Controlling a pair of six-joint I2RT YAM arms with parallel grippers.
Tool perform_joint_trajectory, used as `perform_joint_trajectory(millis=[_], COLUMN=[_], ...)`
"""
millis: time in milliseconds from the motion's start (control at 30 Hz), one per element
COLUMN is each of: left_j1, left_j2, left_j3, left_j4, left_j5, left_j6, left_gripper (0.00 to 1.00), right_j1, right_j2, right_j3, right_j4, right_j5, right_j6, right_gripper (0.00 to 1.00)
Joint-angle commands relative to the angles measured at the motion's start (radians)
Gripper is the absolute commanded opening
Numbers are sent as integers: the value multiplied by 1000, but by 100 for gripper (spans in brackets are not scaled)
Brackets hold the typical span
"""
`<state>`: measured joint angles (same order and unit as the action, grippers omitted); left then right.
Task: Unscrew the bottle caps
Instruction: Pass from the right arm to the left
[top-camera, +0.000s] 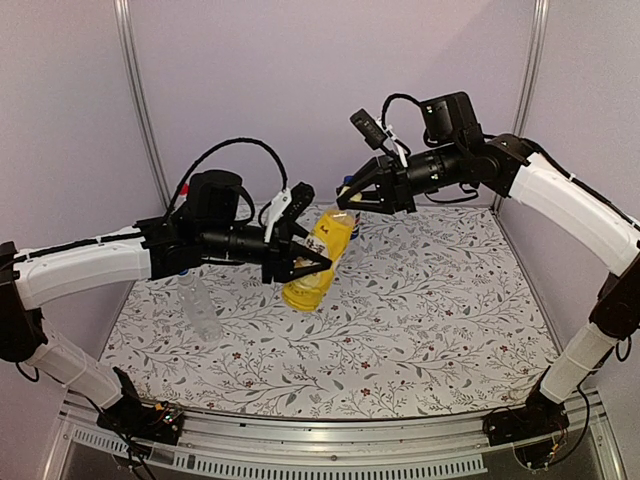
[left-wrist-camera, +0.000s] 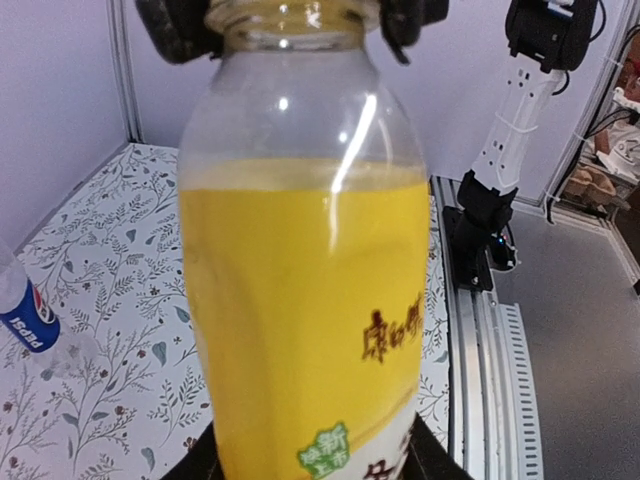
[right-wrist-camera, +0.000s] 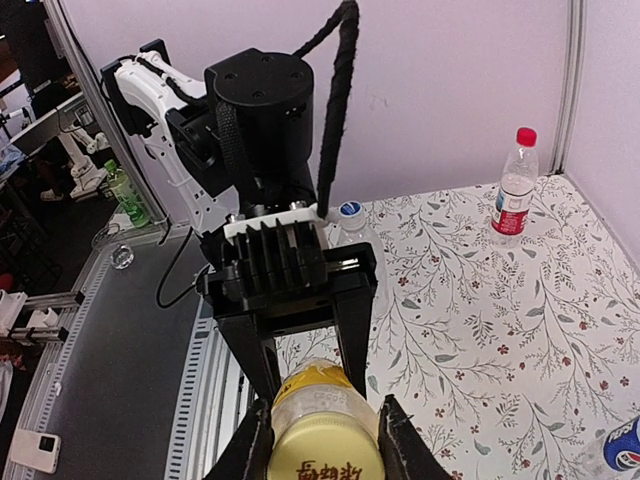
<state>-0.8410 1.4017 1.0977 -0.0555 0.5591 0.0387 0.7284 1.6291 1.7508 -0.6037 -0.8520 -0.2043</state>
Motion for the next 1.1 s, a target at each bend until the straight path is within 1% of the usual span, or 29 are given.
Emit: perform_joint_trajectory(millis=[0, 33, 67, 200, 233, 300, 367, 500, 633, 800, 900, 1067], left_j1=[15, 15, 16, 18, 19, 15, 14, 8, 3, -7, -11, -14], left_j2=[-1, -6, -12, -34, -38, -47, -53, -78, -101, -103, -97, -93], left_j3=[-26, -34, -47, -84, -93, -105, -117, -154, -180, -185, -183, -182], left_j4=[83, 101, 117, 182, 197, 214, 224, 268, 297, 297, 294, 293], left_j5=[1, -12, -28, -137, -164, -206, -251, -346, -409, -427, -424, -419], left_j6=[-25, -33, -36, -93, -111, -135, -154, -193, -218, -215, -212, -209], left_gripper=[36, 36, 35, 34, 33, 32, 31, 30, 30, 30, 30, 30], right_j1=[8, 8, 8, 6, 6, 6, 8, 9, 30, 54, 62, 71], right_j2=[7, 6, 5, -2, -7, -15, -27, -46, -63, -43, -24, 15], right_j3=[-27, -28, -27, -26, -27, -31, -41, -99, -165, -165, -151, -110], right_j4=[68, 71, 77, 111, 124, 168, 217, 342, 466, 542, 562, 547], right_j5=[59, 79, 104, 203, 226, 247, 265, 337, 396, 401, 407, 396], right_j6=[23, 34, 50, 142, 173, 240, 291, 432, 516, 557, 568, 559], right_gripper=[14, 20, 32, 67, 74, 83, 88, 89, 86, 83, 78, 69])
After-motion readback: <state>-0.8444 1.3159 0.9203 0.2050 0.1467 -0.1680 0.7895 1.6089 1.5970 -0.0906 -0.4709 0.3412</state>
